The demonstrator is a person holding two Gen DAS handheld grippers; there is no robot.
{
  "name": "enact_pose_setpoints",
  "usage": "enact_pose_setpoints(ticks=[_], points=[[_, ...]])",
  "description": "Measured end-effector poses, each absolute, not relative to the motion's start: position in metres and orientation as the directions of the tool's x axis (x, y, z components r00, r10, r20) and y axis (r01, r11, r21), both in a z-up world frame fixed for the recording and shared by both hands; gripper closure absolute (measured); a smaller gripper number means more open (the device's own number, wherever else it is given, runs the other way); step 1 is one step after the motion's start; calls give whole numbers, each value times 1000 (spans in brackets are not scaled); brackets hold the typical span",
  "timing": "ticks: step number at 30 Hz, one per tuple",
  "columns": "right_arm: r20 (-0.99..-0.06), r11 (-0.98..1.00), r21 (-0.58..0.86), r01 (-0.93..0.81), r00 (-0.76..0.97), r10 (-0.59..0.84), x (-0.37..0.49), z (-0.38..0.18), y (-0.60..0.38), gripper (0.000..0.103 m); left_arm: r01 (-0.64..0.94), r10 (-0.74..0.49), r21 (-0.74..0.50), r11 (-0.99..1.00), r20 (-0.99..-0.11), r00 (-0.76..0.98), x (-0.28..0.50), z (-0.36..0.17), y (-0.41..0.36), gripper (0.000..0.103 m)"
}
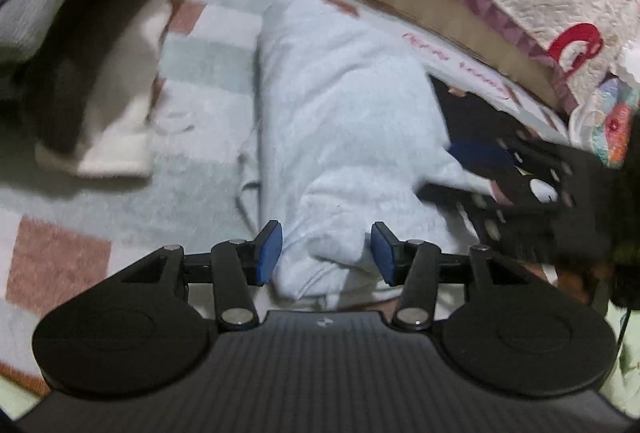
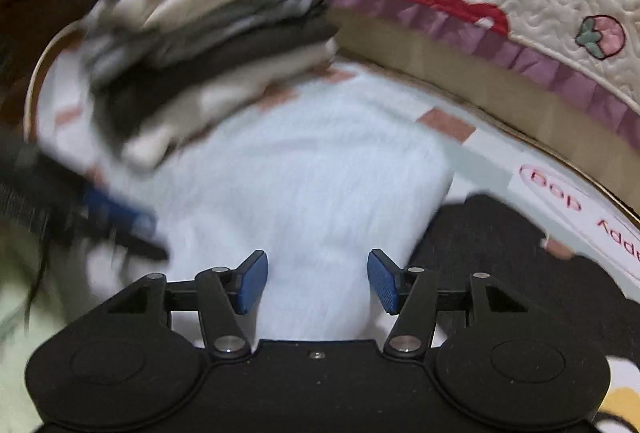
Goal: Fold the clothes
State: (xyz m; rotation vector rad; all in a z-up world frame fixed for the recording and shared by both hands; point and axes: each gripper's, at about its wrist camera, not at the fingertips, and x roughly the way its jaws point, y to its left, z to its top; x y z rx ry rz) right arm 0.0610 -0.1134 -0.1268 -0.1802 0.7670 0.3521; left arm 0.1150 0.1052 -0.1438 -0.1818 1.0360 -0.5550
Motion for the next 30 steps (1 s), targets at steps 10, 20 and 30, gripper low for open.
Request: enact_pose_setpoints(ticks=[10, 20, 30], points=[[-696, 814, 564, -140, 450, 560, 39, -145, -181, 40, 268, -547, -477, 837, -742, 388, 118, -150, 119, 37], [-557, 602, 796, 69, 473, 683, 59, -169, -204, 73, 584, -596, -249, 773, -599, 534, 80, -104, 91, 36], [-475, 553, 833, -34, 470, 744, 79, -111, -201, 80, 729, -566, 124, 673, -548, 616, 31, -110, 23, 28]])
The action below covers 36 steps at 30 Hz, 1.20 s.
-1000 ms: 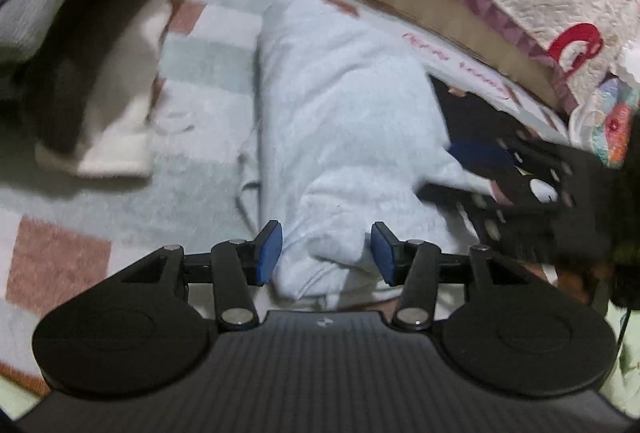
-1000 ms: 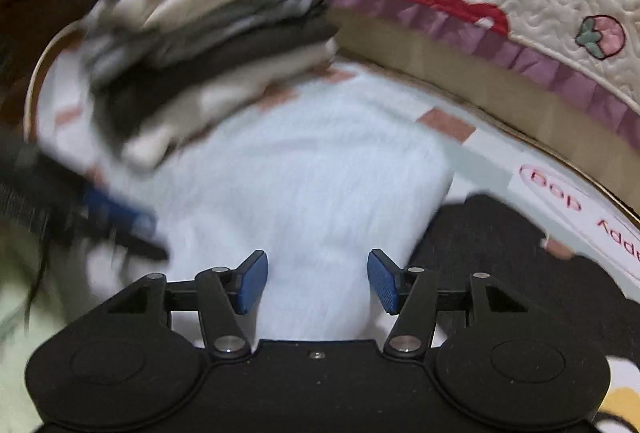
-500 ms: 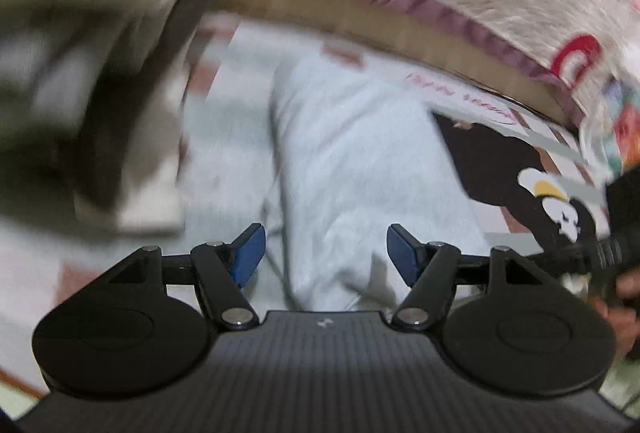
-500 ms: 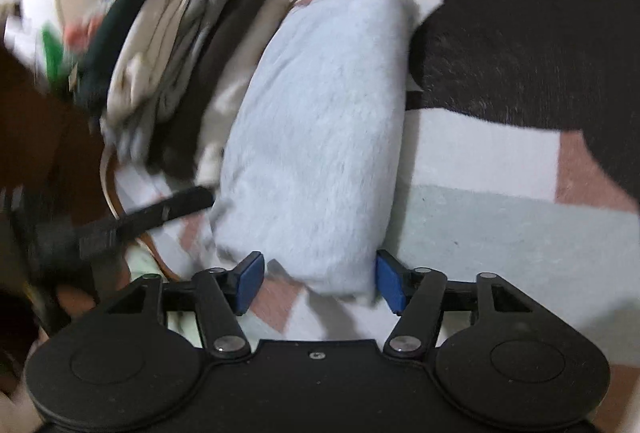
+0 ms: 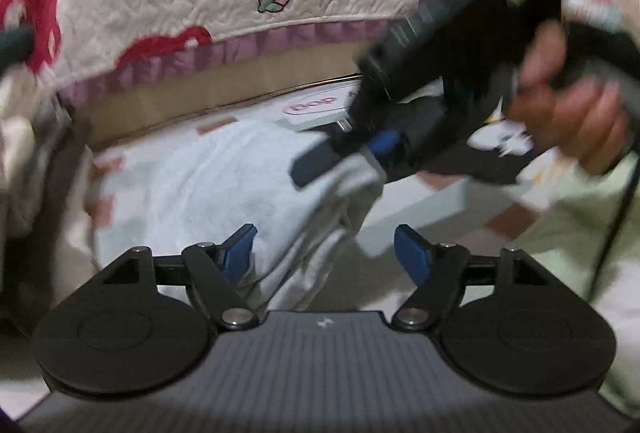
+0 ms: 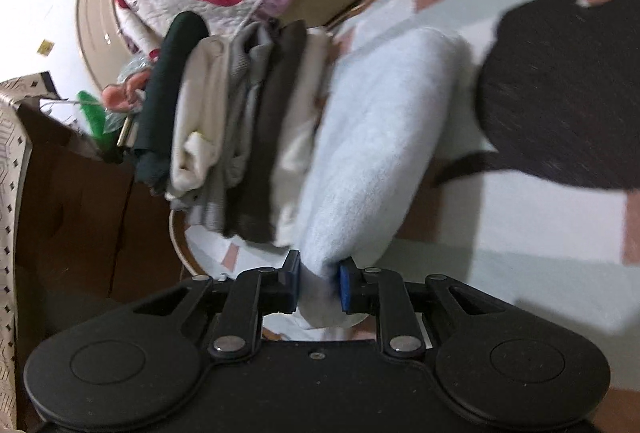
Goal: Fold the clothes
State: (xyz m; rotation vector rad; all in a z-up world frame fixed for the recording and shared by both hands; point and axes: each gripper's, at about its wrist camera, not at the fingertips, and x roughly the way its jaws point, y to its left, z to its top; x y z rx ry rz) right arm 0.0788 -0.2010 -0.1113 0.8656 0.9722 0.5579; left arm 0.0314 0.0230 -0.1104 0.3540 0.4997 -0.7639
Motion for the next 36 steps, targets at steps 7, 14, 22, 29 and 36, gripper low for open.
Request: enact_pose_setpoints(ticks=[7, 14, 22, 29, 36], points=[[-432, 498, 867, -24, 463, 774, 87, -101, -210, 76, 596, -474, 35, 802, -569, 672, 65, -109, 42, 82], [-500, 486, 852, 193, 574, 649, 95, -128, -260, 24, 542, -507, -133, 830, -585, 633, 81, -108, 60, 82], [-488, 471, 867, 165, 472, 734, 167, -154, -213, 25, 544, -533, -175, 821, -578, 618, 81, -112, 66, 82], [-495, 673, 724, -152, 566, 659, 167, -115, -181, 75, 495, -652, -429, 756, -562, 508, 94, -112, 90, 65], [-487, 776, 592, -217, 671, 559, 145, -83, -199, 76, 274, -813, -775, 569, -481, 327, 109, -139, 117, 41]])
